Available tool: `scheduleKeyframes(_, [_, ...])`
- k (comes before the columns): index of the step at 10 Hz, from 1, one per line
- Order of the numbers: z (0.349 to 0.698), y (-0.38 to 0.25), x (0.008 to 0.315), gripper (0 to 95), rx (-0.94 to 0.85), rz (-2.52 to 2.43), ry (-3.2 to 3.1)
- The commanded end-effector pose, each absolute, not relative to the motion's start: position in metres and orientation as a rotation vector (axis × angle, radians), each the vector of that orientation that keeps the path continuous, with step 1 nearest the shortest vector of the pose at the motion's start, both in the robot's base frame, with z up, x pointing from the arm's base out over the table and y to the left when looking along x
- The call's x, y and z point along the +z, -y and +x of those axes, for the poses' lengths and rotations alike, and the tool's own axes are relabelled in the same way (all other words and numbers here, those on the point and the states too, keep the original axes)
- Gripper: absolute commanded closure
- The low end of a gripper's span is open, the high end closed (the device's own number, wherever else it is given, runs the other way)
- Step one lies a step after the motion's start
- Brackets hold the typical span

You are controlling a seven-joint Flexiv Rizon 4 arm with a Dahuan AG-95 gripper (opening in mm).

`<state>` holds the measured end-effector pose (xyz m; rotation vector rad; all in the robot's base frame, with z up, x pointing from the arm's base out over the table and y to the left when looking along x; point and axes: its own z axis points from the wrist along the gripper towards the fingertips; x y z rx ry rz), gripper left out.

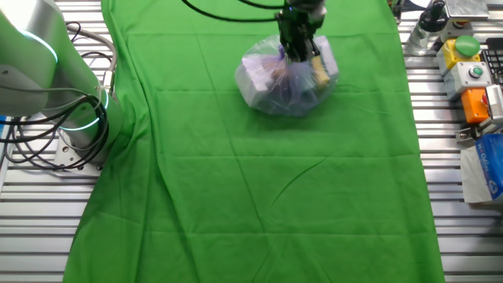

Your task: Pick up a bag of things

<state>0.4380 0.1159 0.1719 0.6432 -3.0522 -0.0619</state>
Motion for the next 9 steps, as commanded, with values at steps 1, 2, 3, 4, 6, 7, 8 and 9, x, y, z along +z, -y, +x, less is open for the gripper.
scheduleKeyframes(1, [0.4332, -0.1281, 0.1710, 95.0, -0.059, 0.615, 3.058])
scheduleKeyframes(2, [0.4328, -0.1318, 0.1705, 95.0, -0.050, 0.620, 3.056])
scheduleKeyframes(3, [0.4329, -0.1318, 0.1706, 95.0, -0.050, 0.626, 3.054])
scheduleKeyframes(4, [0.4329, -0.1318, 0.1706, 95.0, -0.047, 0.644, 3.049])
scheduleKeyframes(6, [0.4329, -0.1318, 0.1706, 95.0, -0.047, 0.662, 3.046])
scheduleKeyframes(7, [0.4330, -0.1318, 0.1702, 95.0, -0.047, 0.659, 3.047])
scheduleKeyframes(8, [0.4330, -0.1317, 0.1702, 95.0, -0.048, 0.660, 3.047])
scheduleKeyframes(9, [0.4330, -0.1317, 0.1702, 95.0, -0.054, 0.664, 3.050])
